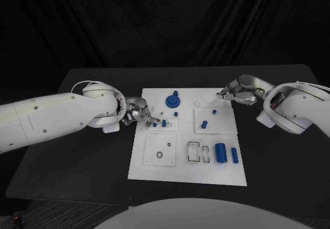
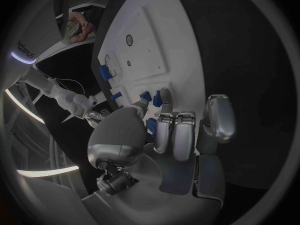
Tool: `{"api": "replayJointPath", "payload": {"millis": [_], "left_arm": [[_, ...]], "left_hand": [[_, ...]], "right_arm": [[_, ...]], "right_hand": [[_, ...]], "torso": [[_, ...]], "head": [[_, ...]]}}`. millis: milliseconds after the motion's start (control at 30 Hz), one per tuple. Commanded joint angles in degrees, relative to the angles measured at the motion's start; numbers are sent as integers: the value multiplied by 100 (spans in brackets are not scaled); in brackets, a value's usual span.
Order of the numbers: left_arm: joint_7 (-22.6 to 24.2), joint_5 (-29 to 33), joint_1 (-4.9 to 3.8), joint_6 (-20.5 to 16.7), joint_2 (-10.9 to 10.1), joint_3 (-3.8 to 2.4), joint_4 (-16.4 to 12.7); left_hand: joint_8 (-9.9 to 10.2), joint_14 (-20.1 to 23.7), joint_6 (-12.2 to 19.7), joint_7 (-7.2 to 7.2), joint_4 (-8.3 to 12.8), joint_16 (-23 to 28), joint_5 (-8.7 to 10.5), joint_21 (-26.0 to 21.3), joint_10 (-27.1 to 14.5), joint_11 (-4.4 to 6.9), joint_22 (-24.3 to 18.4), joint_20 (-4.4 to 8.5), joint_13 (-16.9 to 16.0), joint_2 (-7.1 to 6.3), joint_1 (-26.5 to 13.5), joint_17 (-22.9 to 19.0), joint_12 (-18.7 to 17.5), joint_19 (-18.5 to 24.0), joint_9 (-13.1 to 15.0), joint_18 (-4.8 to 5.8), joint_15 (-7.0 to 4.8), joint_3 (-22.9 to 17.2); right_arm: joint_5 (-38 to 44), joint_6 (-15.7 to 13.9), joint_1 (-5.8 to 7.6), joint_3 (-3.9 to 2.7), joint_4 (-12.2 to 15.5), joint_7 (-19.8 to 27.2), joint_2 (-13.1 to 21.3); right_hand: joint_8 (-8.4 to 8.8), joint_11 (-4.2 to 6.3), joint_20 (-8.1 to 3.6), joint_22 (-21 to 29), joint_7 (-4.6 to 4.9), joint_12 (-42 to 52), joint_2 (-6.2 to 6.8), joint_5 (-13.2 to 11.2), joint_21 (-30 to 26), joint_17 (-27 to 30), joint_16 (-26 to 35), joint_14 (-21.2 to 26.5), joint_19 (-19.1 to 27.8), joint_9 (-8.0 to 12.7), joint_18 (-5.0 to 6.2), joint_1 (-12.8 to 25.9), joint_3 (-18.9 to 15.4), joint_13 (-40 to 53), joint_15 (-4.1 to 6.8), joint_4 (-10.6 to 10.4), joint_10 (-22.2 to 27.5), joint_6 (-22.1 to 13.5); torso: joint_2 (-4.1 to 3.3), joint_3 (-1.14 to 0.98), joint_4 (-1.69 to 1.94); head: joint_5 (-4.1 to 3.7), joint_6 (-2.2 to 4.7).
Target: Assemble the parts on the task board
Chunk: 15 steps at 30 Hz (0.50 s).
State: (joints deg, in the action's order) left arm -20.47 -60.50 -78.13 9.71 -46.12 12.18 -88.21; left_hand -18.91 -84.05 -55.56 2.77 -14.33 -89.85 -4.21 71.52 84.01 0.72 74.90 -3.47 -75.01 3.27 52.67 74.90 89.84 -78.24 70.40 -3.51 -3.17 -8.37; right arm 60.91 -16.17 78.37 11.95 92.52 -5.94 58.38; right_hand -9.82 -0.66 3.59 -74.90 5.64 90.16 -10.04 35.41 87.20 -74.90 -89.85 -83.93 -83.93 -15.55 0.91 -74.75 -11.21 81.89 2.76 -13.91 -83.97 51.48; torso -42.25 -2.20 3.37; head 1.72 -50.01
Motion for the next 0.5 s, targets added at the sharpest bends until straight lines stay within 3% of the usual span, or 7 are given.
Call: {"api": "replayJointPath", "payload": {"millis": [33, 167, 300, 467, 500], "left_arm": [[89, -43, 2, -147, -27, -2, -42], [109, 52, -15, -288, -89, -2, -99], [132, 138, -94, -384, -156, -3, -141], [138, 225, -269, -284, -182, -4, -118], [138, 292, -310, -237, -173, -4, -99]], "left_hand": [[39, -595, -15, 27, -118, -15, 53, -28, 599, -26, 935, -15, -1499, -18, -86, 1510, 16, 0, -31, -80, 35, 100], [37, -595, -30, 29, -216, -15, -4, -15, 599, -29, 940, -19, -1499, -9, -112, 1510, 16, -7, -52, -78, 41, 213], [36, -595, -26, 27, -214, -15, -366, -2, 599, -30, 943, -22, -1499, 73, -62, 1510, 16, -11, -75, -77, 42, 327], [27, -595, 7, 25, -193, -15, -689, -28, 599, -29, 934, -23, -1499, 116, 119, 1510, 16, 12, -77, -83, 42, 379], [18, -595, 23, 22, -169, -15, -848, -37, 599, -26, 931, -23, -1499, 129, 227, 1510, 16, 21, -72, -86, 42, 378]], "right_arm": [[6, 26, -16, -4, -3, -90, -2], [6, 27, -19, -4, -5, -88, 0], [6, 28, -21, -4, -6, -88, 2], [6, 28, -22, -4, -6, -94, 2], [6, 27, -22, -4, -6, -95, 1]], "right_hand": [[22, 26, -27, -1393, 0, -16, 15, 31, -15, -1510, -15, -607, -420, 8, -3, -33, 45, 811, 32, 10, -603, 35], [22, 26, -27, -1393, 0, -16, 15, 31, -15, -1510, -15, -607, -420, 8, -3, -33, 45, 811, 32, 10, -603, 35], [22, 26, -27, -1393, 0, -16, 15, 31, -15, -1510, -15, -607, -420, 8, -3, -33, 45, 811, 32, 10, -603, 35], [23, 25, -28, -1393, 1, -16, 15, 32, -15, -1510, -15, -607, -420, 8, -3, -44, 55, 811, 32, 17, -603, 38], [23, 25, -28, -1393, 1, -16, 15, 32, -15, -1510, -15, -607, -420, 8, -3, -44, 55, 811, 32, 17, -603, 38]], "torso": [[0, 3, 1], [1, 0, 1], [2, 1, 2], [2, 1, 1], [2, 1, 2]], "head": [[2, 1], [-8, 1], [-11, 1], [-8, 1], [-6, 1]]}}
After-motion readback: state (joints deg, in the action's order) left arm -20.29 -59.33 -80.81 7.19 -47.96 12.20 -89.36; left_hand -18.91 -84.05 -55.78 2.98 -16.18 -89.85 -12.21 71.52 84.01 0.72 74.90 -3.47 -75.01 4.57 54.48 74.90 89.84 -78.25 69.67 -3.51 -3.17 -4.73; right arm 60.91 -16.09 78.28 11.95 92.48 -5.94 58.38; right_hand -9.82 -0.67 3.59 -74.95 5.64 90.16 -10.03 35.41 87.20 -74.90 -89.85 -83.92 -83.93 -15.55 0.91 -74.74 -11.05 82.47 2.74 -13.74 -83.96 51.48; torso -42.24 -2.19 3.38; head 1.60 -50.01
